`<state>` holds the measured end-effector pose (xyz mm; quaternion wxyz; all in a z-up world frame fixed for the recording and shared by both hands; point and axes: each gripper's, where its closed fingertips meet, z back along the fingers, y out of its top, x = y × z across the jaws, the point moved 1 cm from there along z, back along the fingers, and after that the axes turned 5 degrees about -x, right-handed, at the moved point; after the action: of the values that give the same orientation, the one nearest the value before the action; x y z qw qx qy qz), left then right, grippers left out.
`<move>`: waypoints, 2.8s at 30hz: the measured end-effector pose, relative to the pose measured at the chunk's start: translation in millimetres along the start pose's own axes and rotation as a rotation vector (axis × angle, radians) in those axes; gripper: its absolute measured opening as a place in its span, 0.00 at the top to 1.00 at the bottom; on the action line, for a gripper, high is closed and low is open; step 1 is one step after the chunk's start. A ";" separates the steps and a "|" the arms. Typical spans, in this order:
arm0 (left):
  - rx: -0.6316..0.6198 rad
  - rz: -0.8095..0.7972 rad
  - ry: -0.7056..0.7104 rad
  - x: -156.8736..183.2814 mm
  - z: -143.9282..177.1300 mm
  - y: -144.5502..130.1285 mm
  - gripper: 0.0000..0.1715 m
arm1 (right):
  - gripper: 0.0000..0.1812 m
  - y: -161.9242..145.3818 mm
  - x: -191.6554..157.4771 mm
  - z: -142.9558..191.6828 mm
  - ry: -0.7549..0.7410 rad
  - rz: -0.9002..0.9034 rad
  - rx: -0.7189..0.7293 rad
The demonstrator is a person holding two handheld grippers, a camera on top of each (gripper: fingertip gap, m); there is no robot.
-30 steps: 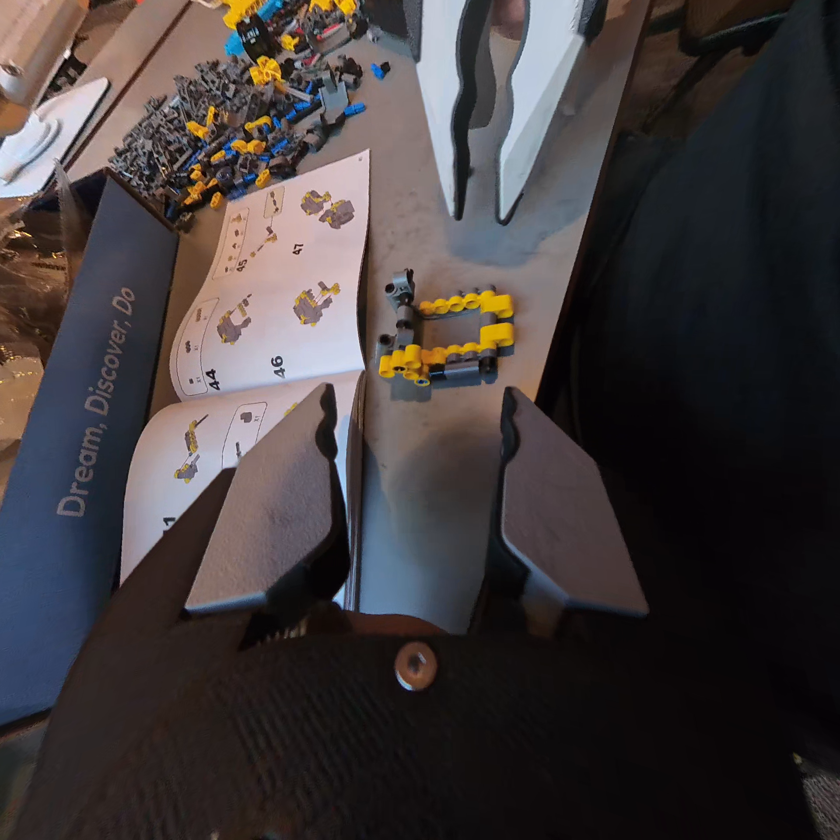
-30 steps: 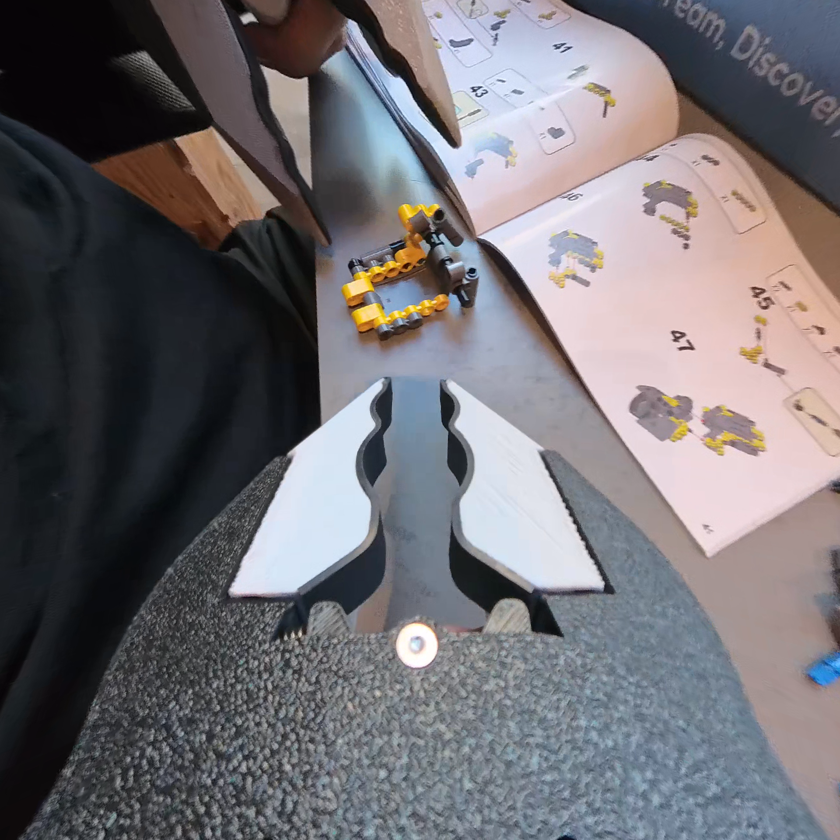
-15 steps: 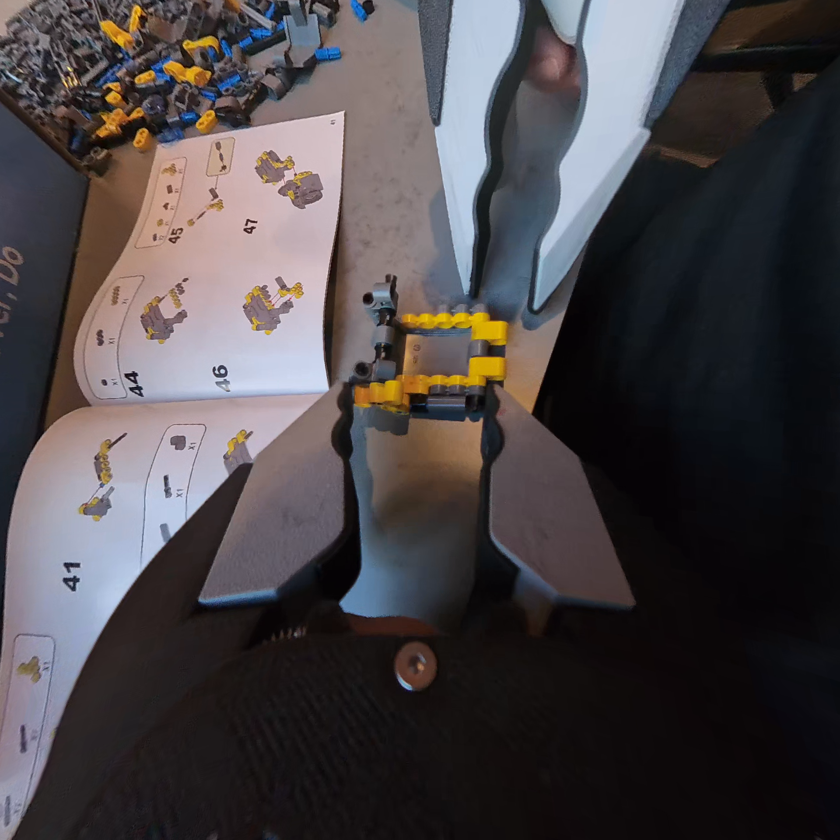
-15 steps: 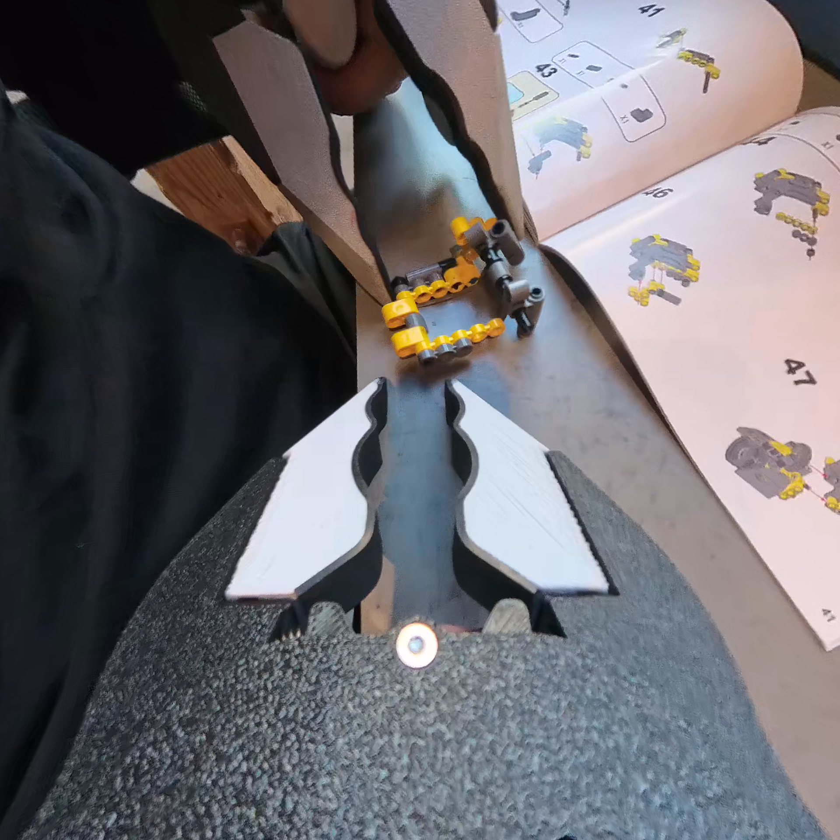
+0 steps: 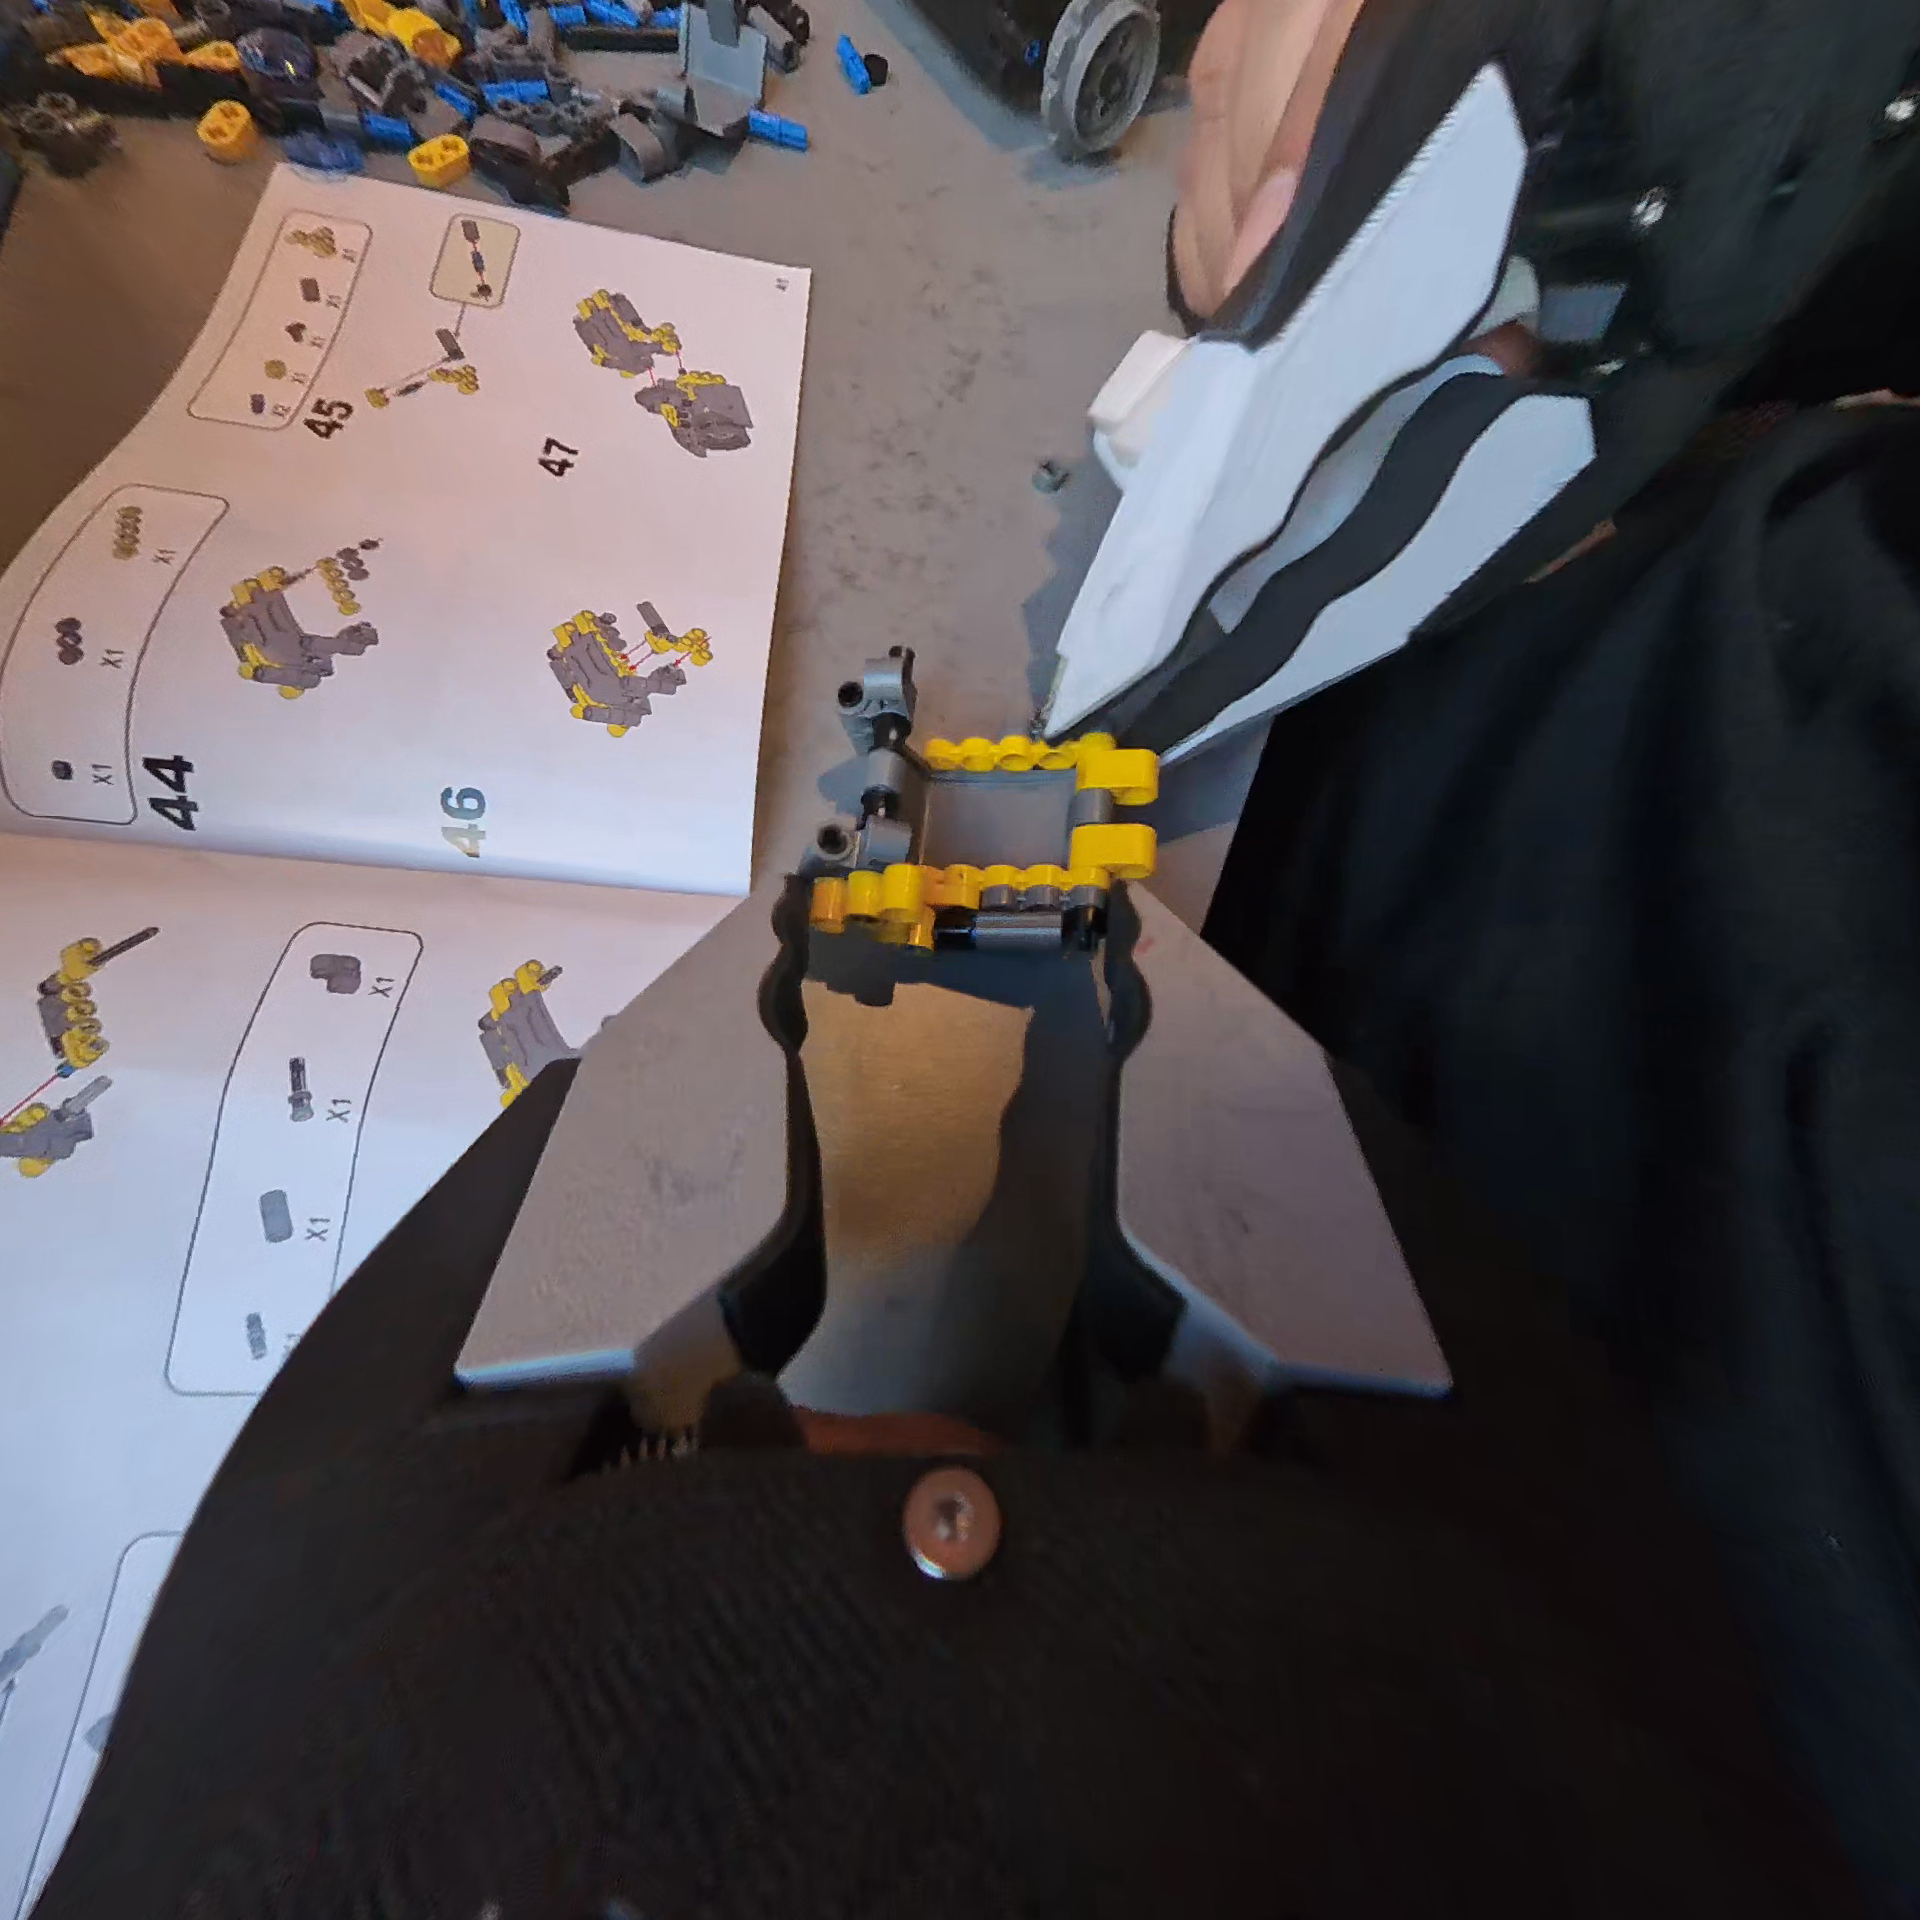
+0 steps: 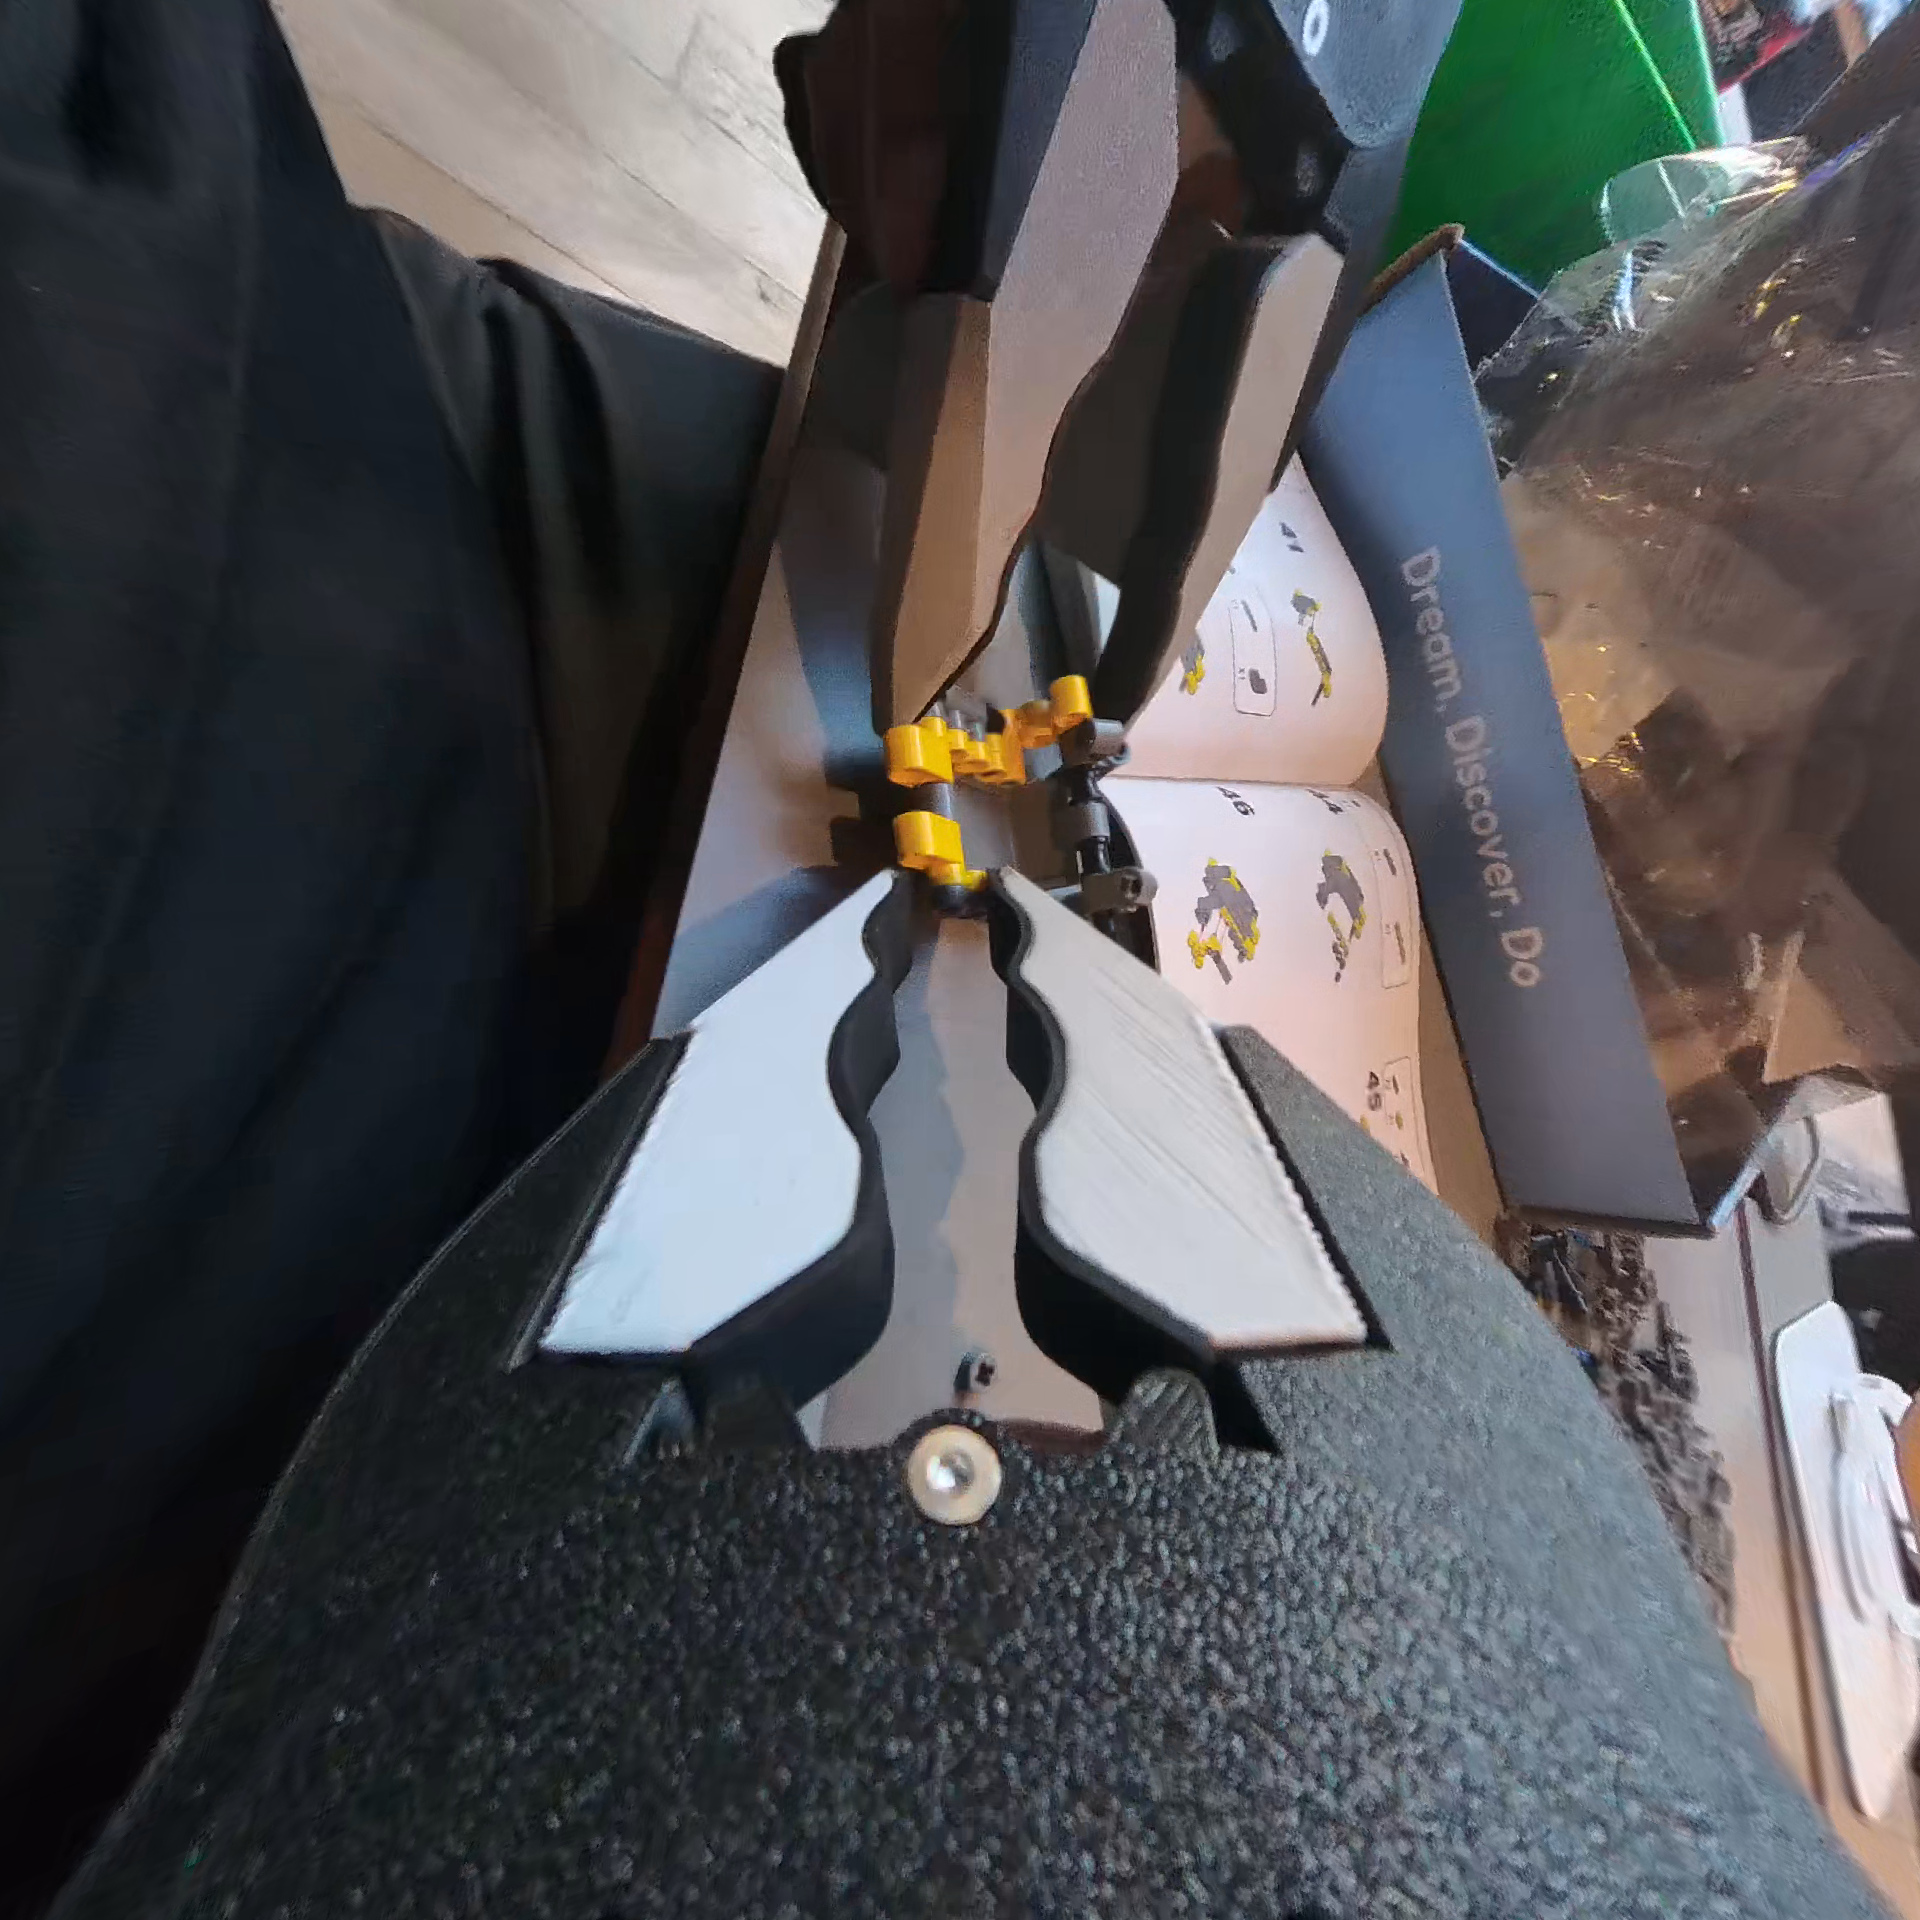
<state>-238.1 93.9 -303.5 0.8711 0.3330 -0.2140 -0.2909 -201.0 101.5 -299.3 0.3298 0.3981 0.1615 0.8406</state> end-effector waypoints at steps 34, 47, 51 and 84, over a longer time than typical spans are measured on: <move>0.245 -0.147 -0.083 9.9 27.4 23.9 0.94 | 0.97 10.9 19.1 12.6 0.507 -0.618 0.267; 0.186 -0.165 -0.150 17.2 18.7 20.8 0.97 | 0.96 17.6 22.7 16.7 0.577 -0.667 0.350; 0.186 -0.241 -0.122 23.9 18.5 18.7 0.98 | 0.95 20.6 12.6 14.9 0.572 -0.585 0.321; 0.130 -0.248 -0.109 39.5 12.5 6.8 0.98 | 0.97 30.6 -6.0 11.0 0.609 -0.278 0.292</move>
<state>-213.5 66.7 -283.0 0.7921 0.3964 -0.2364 -0.3995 -202.7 75.2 -279.3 0.3175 0.1468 0.4230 0.8359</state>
